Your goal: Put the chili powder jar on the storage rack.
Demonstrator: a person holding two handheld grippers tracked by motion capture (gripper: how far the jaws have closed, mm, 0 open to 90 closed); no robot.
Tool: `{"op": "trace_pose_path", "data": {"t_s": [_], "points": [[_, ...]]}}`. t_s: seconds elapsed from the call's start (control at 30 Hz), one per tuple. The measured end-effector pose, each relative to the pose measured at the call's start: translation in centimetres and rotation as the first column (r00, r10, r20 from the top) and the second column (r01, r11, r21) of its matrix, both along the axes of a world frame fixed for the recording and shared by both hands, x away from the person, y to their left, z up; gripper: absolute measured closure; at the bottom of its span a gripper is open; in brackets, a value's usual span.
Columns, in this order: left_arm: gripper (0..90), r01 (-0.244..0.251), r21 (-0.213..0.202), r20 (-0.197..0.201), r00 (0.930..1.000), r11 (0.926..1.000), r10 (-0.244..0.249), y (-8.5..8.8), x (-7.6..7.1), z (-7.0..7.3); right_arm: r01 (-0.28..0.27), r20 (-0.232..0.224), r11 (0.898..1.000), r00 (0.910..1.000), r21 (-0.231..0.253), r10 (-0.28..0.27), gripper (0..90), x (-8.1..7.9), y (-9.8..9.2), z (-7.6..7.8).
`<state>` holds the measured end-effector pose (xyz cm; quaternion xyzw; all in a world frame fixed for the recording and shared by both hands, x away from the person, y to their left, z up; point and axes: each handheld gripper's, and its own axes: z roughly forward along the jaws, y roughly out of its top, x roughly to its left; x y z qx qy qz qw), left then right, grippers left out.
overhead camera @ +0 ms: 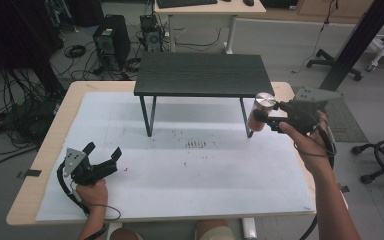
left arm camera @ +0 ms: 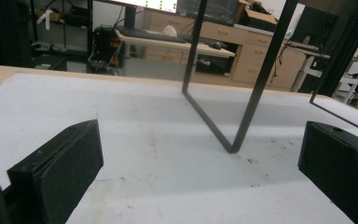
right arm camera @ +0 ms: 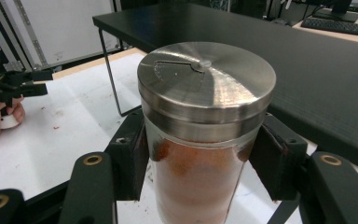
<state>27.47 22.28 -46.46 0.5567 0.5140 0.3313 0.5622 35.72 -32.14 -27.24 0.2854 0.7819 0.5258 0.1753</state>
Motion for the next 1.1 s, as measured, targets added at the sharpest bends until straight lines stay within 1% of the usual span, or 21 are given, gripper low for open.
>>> {"op": "trace_pose_path", "data": {"t_s": [0.03,0.1,0.17,0.2,0.23,0.33,0.37,0.4,0.43,0.53,0.6,0.63,0.73,0.87,0.97,1.1], "points": [[0.2,0.000,-0.001,0.000,1.0000,1.0000,0.000,0.0,0.0,0.0,-0.004,-0.003,1.000,1.0000,0.004,0.004,42.9,0.3,0.2,0.7],[0.2,-0.001,-0.001,0.000,1.0000,1.0000,0.001,0.0,0.0,0.0,-0.011,-0.005,1.000,0.9999,0.006,0.011,42.9,0.5,0.4,1.4],[0.2,-0.001,0.000,0.000,1.0000,1.0000,0.001,0.0,0.0,0.0,-0.015,-0.002,1.000,0.9999,0.009,0.015,42.9,0.8,0.5,1.9],[0.2,-0.001,0.000,0.000,1.0000,1.0000,0.001,0.0,0.0,0.0,-0.015,-0.002,1.000,0.9999,0.009,0.015,42.9,0.8,0.5,1.9],[0.2,-0.001,-0.001,0.000,1.0000,1.0000,0.001,0.0,0.0,0.0,-0.024,0.002,1.000,0.9997,0.014,0.024,42.9,1.1,0.7,2.8],[0.2,-0.002,-0.002,-0.001,1.0000,1.0000,0.002,0.0,0.0,0.0,-0.034,0.009,0.999,0.9994,0.008,0.034,42.9,1.6,1.0,4.0],[0.2,-0.002,-0.001,-0.001,1.0000,1.0000,0.002,0.0,0.0,0.0,-0.036,0.013,0.999,0.9993,0.008,0.036,42.9,1.8,1.1,4.4],[0.2,-0.002,-0.001,-0.001,1.0000,1.0000,0.002,0.0,0.0,0.0,-0.036,0.013,0.999,0.9993,0.008,0.036,42.9,1.8,1.1,4.4],[0.2,-0.002,-0.002,-0.001,1.0000,1.0000,0.002,0.0,0.0,0.0,-0.040,0.016,0.999,0.9991,0.010,0.040,42.8,2.2,1.2,5.0],[0.2,-0.002,-0.003,0.000,1.0000,1.0000,0.002,0.0,0.0,0.0,-0.047,0.019,0.999,0.9987,0.014,0.047,42.9,2.7,1.6,5.7],[0.2,-0.002,-0.001,-0.001,1.0000,1.0000,0.002,0.0,0.0,0.0,-0.049,0.019,0.999,0.9986,0.015,0.048,42.9,2.8,1.7,5.8],[0.2,-0.002,-0.001,-0.001,1.0000,1.0000,0.002,0.0,0.0,0.0,-0.056,0.017,0.998,0.9983,0.015,0.056,42.9,3.3,2.1,6.2],[0.2,-0.002,0.000,-0.001,1.0000,1.0000,0.002,0.0,0.0,0.0,-0.059,0.015,0.998,0.9982,0.018,0.059,42.9,3.7,2.4,6.4],[0.2,-0.002,0.001,-0.002,1.0000,1.0000,0.002,0.0,0.0,0.0,-0.072,0.010,0.997,0.9974,0.021,0.072,42.8,4.8,3.3,6.9],[0.2,-0.003,0.002,-0.001,1.0000,1.0000,0.003,0.0,0.0,0.0,-0.075,0.007,0.997,0.9972,0.019,0.075,42.8,5.3,3.6,6.9],[0.2,-0.003,0.003,-0.002,1.0000,1.0000,0.003,-0.1,0.0,0.0,-0.074,0.001,0.997,0.9973,0.016,0.074,42.8,6.5,4.6,7.0]]}}
